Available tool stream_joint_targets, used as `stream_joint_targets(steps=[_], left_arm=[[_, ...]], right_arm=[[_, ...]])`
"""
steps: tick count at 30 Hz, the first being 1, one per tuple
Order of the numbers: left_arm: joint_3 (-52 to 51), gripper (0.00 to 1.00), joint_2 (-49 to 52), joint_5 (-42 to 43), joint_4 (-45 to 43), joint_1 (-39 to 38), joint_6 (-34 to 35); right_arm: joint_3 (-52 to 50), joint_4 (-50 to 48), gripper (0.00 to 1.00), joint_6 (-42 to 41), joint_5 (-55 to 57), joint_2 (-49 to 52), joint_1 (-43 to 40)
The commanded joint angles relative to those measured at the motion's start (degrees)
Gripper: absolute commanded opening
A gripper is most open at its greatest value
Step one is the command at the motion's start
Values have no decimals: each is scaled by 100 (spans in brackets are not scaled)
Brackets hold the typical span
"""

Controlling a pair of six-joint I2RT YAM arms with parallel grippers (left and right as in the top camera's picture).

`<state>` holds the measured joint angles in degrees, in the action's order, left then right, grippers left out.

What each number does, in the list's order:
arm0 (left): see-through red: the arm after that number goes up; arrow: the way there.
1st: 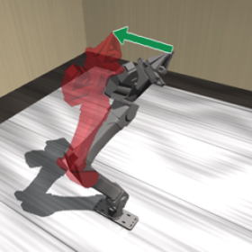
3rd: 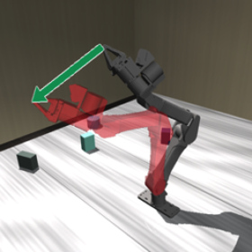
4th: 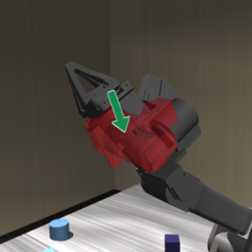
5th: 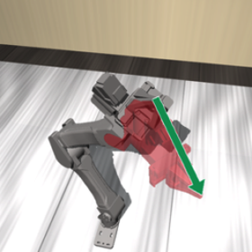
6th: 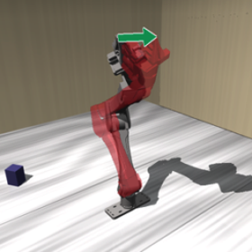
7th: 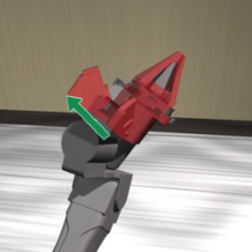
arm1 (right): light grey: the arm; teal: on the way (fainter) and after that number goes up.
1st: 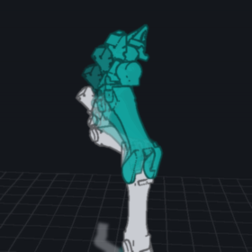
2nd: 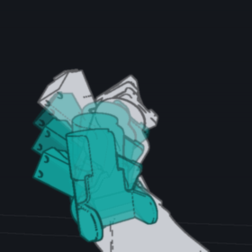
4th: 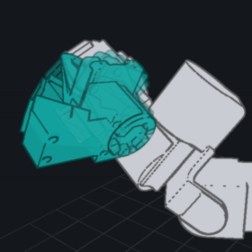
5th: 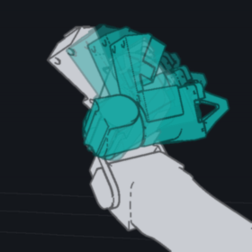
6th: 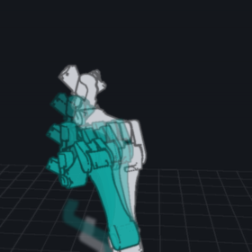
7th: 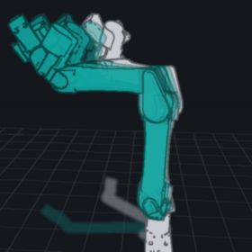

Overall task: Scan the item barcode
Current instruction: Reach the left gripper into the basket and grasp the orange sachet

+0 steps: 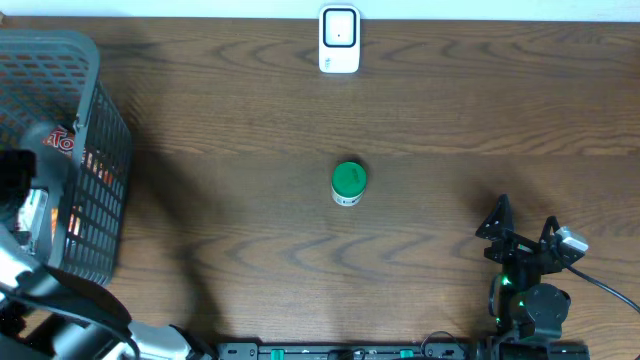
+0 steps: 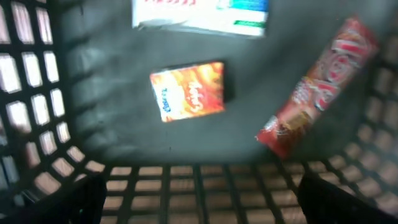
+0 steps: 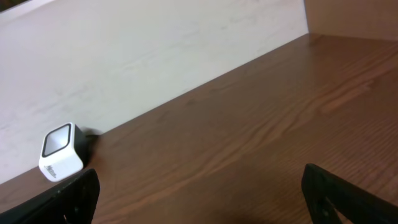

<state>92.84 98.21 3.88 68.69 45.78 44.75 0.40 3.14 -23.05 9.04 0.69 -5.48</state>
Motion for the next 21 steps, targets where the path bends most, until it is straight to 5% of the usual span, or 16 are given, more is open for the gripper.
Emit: stream_joint_targets(steps=[1,6,21], left_arm=[[-363,98,72,-208,-256,44,846],[-861,98,81,-769,-730,44,1419],[-1639,98,229,-822,-2236,37,1220]], right_arm=[[-9,9,99,-50,55,-37,44],[-9,9,99,-50,55,-37,44],[-9,9,99,-50,55,-37,44]])
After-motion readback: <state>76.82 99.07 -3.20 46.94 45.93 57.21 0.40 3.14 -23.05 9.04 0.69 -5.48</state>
